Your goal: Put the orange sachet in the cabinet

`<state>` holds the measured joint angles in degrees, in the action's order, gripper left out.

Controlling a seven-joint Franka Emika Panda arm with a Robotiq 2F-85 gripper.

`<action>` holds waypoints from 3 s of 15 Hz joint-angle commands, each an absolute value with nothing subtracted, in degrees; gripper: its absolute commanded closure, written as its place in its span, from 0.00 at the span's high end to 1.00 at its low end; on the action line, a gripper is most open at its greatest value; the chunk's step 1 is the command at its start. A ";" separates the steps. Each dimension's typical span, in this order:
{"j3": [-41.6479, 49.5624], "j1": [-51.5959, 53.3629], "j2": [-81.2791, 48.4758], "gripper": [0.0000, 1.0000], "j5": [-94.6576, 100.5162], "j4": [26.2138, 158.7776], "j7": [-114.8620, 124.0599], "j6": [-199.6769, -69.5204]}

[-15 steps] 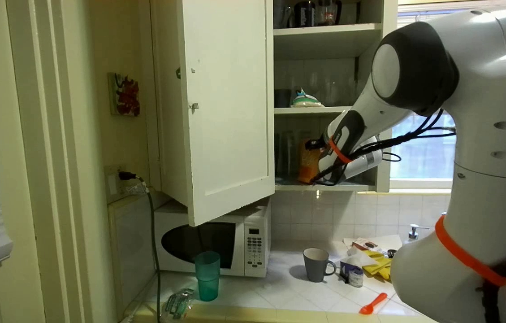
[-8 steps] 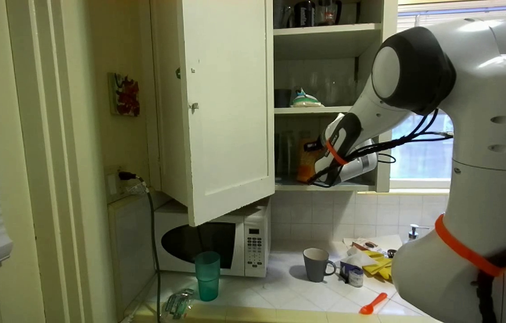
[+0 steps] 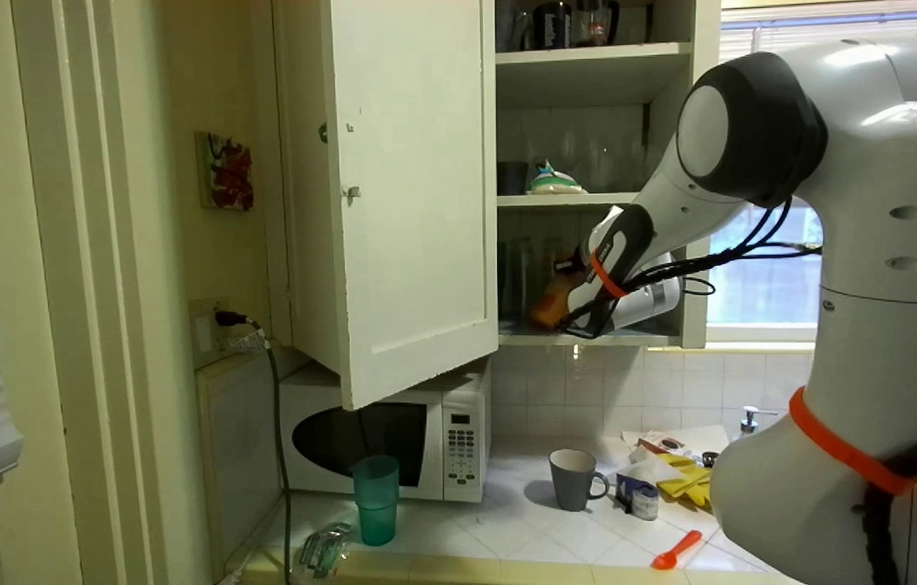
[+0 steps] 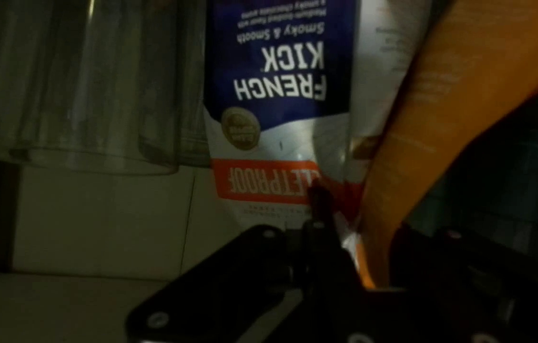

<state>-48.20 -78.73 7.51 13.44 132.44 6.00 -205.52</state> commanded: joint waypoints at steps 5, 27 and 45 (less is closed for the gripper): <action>-48.46 -77.17 7.05 0.03 14.02 133.59 7.39 -206.68; -32.80 -55.50 23.29 0.03 3.86 148.06 10.55 -207.59; -21.30 -40.94 31.77 0.03 4.37 157.48 17.48 -203.58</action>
<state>-23.72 -43.69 31.33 3.40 157.50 15.49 -205.75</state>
